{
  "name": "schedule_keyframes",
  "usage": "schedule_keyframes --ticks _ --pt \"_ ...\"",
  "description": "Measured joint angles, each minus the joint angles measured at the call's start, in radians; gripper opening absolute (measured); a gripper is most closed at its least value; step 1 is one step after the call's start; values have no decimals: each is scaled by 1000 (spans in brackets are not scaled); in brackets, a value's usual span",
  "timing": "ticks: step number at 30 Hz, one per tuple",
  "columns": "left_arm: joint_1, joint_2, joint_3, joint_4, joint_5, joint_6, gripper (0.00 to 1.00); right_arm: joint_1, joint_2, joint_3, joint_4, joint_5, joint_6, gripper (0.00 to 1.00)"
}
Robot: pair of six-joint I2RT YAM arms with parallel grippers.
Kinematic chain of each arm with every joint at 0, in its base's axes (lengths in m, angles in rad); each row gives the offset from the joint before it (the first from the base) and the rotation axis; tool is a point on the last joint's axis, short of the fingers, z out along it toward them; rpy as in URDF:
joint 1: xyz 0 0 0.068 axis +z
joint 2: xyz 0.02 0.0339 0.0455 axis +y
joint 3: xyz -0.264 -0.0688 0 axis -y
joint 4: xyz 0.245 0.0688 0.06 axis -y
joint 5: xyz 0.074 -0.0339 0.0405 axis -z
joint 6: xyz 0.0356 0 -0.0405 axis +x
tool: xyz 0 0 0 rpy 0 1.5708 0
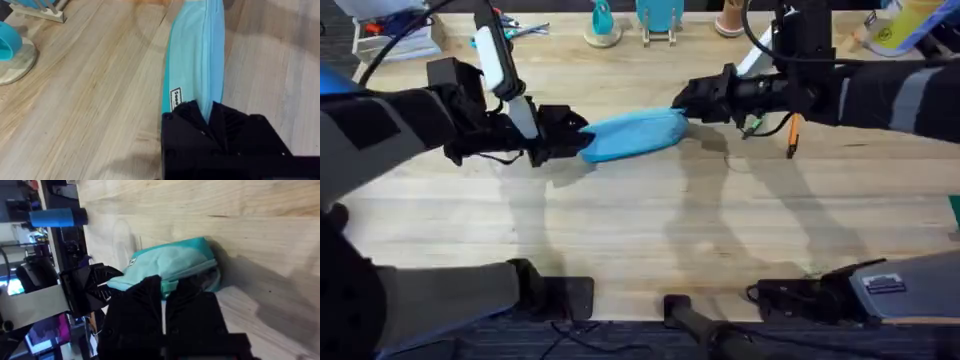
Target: Unzip the bag, pick up the pens from the table one at a time and place them inside, then zip the bag closed.
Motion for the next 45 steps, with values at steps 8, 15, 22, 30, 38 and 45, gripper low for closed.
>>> schedule_keyframes --ticks 8,15,22,30,38,45 --pt "0 0 0 0 0 0 42 0 0 0 3 -2 0 29" --pt "0 0 0 0 -2 0 42 0 4 0 69 -11 0 30" --pt "3 0 0 0 -3 0 42 -1 13 0 123 -35 4 30" --pt "3 0 0 0 -4 0 42 -4 13 0 124 -55 8 31" --pt "5 0 0 0 -4 0 42 -4 -5 0 122 -57 12 32" --pt "5 0 0 0 -4 0 42 -3 -43 0 122 -67 15 31"
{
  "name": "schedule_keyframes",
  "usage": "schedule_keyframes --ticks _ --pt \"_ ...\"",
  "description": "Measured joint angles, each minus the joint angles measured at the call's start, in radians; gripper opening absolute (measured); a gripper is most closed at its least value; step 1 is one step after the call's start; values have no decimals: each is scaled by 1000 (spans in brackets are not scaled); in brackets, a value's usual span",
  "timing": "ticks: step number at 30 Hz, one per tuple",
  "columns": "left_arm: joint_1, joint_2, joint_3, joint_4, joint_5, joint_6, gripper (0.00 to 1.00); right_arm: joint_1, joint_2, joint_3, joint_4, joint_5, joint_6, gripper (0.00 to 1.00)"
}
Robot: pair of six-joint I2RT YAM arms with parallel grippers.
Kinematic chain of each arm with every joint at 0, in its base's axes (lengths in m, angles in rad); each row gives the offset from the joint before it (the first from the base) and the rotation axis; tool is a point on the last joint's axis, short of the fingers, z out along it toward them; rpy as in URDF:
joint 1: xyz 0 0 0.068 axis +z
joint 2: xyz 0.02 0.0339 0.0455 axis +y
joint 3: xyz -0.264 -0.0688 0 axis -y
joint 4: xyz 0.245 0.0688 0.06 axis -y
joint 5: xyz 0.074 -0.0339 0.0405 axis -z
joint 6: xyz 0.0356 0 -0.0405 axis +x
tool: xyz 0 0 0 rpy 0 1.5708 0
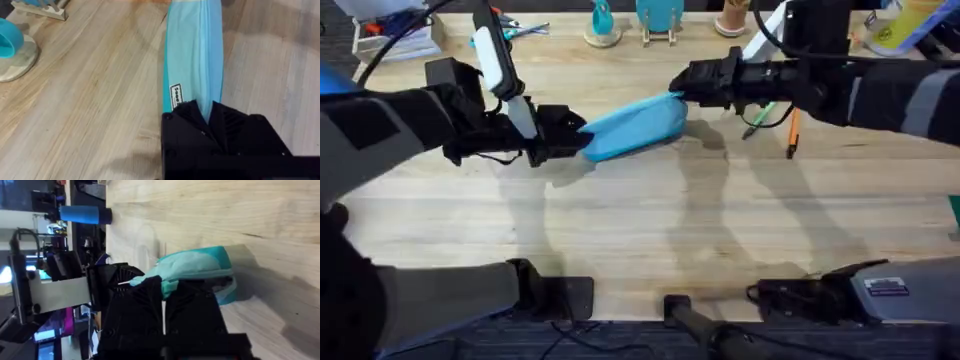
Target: Unzip the bag, pick up the pens from the table one at a time and place them inside, then zip the bag closed.
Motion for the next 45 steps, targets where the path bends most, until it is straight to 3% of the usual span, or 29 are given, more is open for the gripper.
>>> schedule_keyframes --ticks 45 --pt "-6 0 0 4 36 0 42 2 -59 114 -15 -77 4 31"
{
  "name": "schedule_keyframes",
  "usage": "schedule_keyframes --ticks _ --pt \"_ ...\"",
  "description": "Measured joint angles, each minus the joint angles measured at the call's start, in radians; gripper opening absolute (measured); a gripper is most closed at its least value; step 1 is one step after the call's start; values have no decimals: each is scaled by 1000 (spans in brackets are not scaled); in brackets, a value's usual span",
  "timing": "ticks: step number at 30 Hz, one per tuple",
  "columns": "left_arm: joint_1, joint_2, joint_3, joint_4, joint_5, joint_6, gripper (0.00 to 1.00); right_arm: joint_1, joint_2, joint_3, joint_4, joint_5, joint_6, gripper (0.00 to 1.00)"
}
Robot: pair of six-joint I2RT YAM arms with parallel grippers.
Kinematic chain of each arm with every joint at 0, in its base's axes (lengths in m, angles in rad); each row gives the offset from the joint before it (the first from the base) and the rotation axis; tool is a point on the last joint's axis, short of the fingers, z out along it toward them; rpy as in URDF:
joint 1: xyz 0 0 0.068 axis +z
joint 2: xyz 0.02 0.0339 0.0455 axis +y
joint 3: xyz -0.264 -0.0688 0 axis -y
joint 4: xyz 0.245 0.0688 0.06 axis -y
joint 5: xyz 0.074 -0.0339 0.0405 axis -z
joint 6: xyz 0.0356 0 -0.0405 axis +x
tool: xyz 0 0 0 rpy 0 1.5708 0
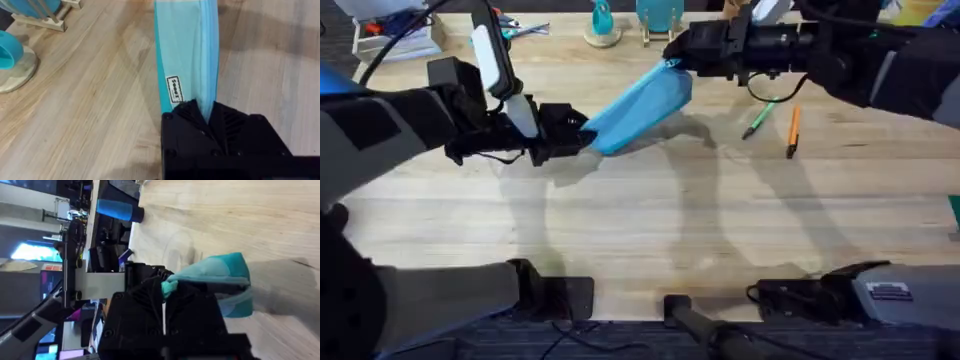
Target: Unzip the bag, pick up the pens from the table one at a time and place them inside, then zip the bag closed.
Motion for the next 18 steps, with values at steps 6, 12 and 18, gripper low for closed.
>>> schedule_keyframes --ticks 6,12,18 --pt "-6 0 0 0 16 0 42 -20 -7 0 -6 -16 0 31" --pt "-6 0 0 1 32 0 42 -27 -28 0 -7 -22 0 33" --pt "-9 0 0 1 38 0 42 -42 -57 2 -7 -26 0 32"
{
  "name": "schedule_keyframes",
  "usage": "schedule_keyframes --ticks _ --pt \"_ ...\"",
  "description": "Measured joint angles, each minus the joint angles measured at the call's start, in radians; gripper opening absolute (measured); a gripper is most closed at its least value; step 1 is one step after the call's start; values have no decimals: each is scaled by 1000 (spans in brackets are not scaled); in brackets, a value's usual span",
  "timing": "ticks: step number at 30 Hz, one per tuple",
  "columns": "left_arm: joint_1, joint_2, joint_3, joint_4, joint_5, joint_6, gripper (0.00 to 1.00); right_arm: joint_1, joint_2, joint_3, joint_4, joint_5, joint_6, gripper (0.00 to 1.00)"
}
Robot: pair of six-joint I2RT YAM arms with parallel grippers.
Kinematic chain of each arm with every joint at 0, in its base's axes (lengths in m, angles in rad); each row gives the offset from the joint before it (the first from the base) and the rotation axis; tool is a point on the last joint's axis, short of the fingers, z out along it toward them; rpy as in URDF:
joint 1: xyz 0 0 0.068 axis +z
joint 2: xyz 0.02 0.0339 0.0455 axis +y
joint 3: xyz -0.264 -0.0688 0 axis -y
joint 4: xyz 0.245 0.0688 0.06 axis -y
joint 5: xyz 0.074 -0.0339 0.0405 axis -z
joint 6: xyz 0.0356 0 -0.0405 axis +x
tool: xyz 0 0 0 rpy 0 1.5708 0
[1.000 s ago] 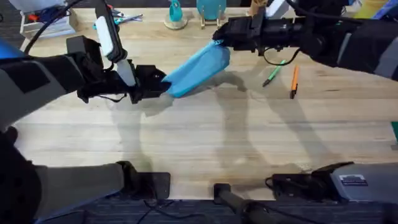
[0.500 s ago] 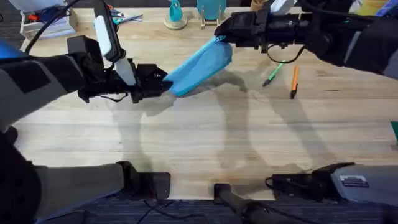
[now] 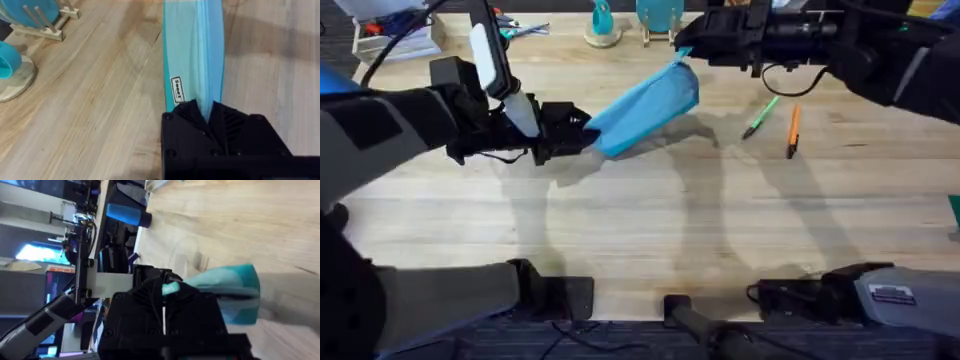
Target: Unzip the bag, pick up the pens from the table one at a time and place them inside, then zip the bag closed.
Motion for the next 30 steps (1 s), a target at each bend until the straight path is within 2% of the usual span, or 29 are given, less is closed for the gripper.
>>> schedule_keyframes --ticks 9,22,23,25,28,30 --pt "2 0 0 -3 -62 0 42 -37 -42 37 41 -6 4 30" --pt "6 0 0 -2 -64 0 42 -38 -60 53 41 -14 3 32" --pt "6 0 0 -1 -64 0 42 -38 -60 53 39 -14 1 65" --pt "6 0 0 -2 -64 0 42 -38 -60 53 28 -7 -15 335" --pt "6 0 0 -2 -64 0 42 -38 -60 53 -1 29 -53 657" --pt "6 0 0 -2 -64 0 42 -38 -60 53 -32 71 -90 932"
